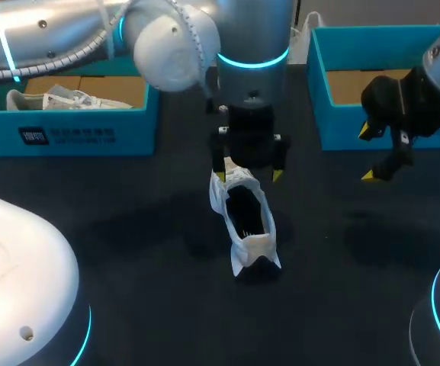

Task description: Take the shoe out of the shoebox, open the shoe tongue, remove and reinsert the insole, then place the shoe into the shoebox

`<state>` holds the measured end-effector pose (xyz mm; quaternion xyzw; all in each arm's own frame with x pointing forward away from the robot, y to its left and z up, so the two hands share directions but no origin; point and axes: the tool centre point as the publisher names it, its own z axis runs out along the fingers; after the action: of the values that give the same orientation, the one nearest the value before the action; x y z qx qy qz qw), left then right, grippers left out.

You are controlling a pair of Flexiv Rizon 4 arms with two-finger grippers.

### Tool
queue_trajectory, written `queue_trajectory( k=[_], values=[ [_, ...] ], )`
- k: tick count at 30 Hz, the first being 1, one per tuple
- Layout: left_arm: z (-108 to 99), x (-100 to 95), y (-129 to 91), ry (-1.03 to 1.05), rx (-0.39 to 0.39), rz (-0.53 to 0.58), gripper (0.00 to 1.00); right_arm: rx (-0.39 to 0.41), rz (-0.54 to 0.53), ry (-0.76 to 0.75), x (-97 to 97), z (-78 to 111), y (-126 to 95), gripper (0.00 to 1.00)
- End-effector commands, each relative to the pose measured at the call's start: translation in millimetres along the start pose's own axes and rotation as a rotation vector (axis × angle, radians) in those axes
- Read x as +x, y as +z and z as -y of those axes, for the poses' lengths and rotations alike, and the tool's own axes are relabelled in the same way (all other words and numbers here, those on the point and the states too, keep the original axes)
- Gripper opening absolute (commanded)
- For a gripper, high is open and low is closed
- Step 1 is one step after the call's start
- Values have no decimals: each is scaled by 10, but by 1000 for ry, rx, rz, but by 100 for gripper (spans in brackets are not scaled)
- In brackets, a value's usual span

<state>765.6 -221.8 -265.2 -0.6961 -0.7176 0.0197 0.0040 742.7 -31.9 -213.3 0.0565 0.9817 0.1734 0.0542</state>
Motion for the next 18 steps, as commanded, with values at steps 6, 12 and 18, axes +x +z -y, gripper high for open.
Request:
queue_trajectory(
  k=[6, 12, 18],
  values=[
    [-271, 124, -54, -72, -9, 8, 91, 1, 2, 0, 6, 5, 9, 100],
    [-396, 154, 18, -110, -29, -8, 55, 1, 2, 0, 6, 5, 9, 100],
    [-452, 153, 173, -134, -15, -32, 48, 1, 2, 0, 6, 5, 9, 100]
  ],
)
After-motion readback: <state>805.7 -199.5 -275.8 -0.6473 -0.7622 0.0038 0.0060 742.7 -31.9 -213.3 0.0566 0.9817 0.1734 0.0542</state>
